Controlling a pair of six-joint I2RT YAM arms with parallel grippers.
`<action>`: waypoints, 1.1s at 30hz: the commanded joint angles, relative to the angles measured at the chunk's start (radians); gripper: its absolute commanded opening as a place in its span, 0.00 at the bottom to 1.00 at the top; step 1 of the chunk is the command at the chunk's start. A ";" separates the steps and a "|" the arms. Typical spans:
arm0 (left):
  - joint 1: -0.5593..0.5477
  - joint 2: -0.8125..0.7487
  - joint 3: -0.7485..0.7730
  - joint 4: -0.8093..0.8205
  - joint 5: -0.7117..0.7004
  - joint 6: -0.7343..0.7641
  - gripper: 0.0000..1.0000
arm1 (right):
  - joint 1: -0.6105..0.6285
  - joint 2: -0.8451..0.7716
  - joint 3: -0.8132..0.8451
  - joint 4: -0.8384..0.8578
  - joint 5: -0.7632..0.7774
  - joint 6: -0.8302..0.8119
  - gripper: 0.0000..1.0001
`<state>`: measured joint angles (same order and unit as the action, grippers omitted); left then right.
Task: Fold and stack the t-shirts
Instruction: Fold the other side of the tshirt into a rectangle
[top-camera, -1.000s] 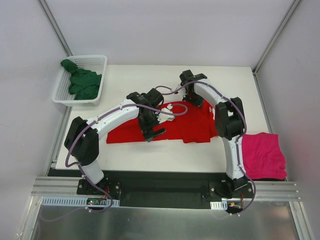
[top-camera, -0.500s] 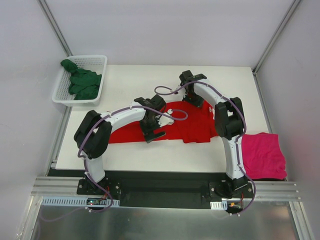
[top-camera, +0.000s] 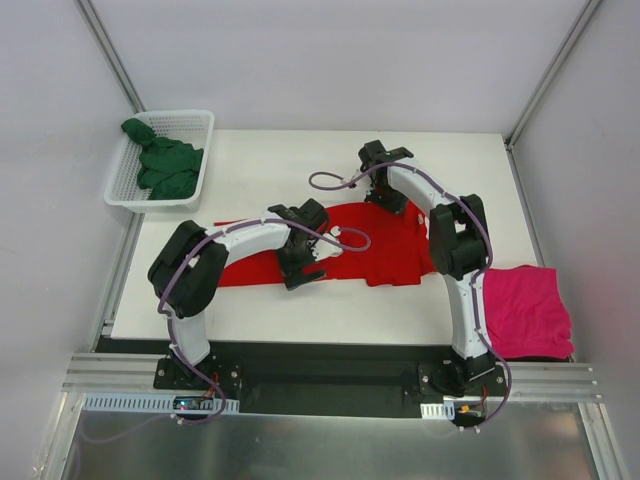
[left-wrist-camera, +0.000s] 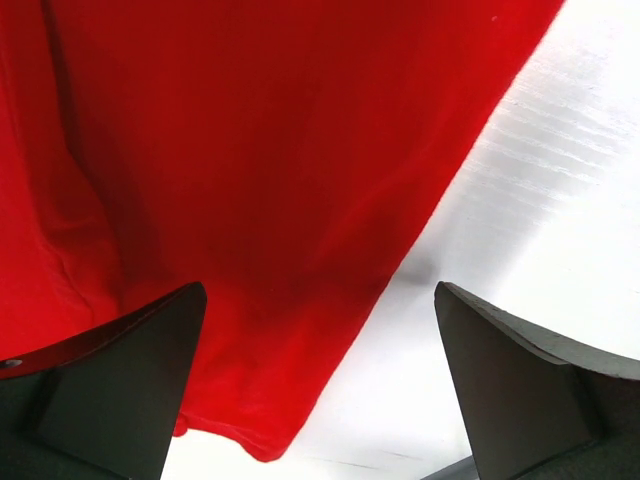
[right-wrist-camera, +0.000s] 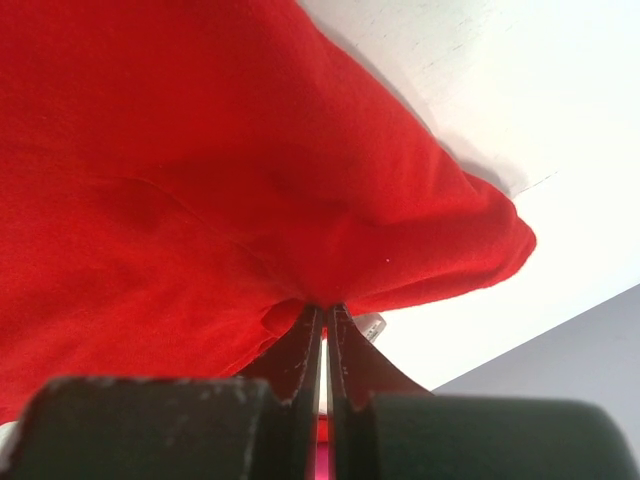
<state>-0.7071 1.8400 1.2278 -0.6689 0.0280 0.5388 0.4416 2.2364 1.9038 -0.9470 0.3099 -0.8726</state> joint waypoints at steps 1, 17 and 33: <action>0.000 -0.005 -0.028 0.017 -0.023 0.007 0.99 | 0.005 0.003 0.060 -0.022 0.026 0.000 0.01; -0.017 -0.025 -0.074 0.031 -0.066 0.026 0.99 | 0.002 0.035 0.109 -0.012 0.063 -0.038 0.01; -0.049 -0.133 -0.215 0.031 -0.105 0.021 0.99 | 0.000 0.072 0.167 0.031 0.133 -0.134 0.01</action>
<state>-0.7418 1.7363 1.0691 -0.6010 -0.0437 0.5507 0.4419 2.3047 2.0106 -0.9230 0.4011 -0.9668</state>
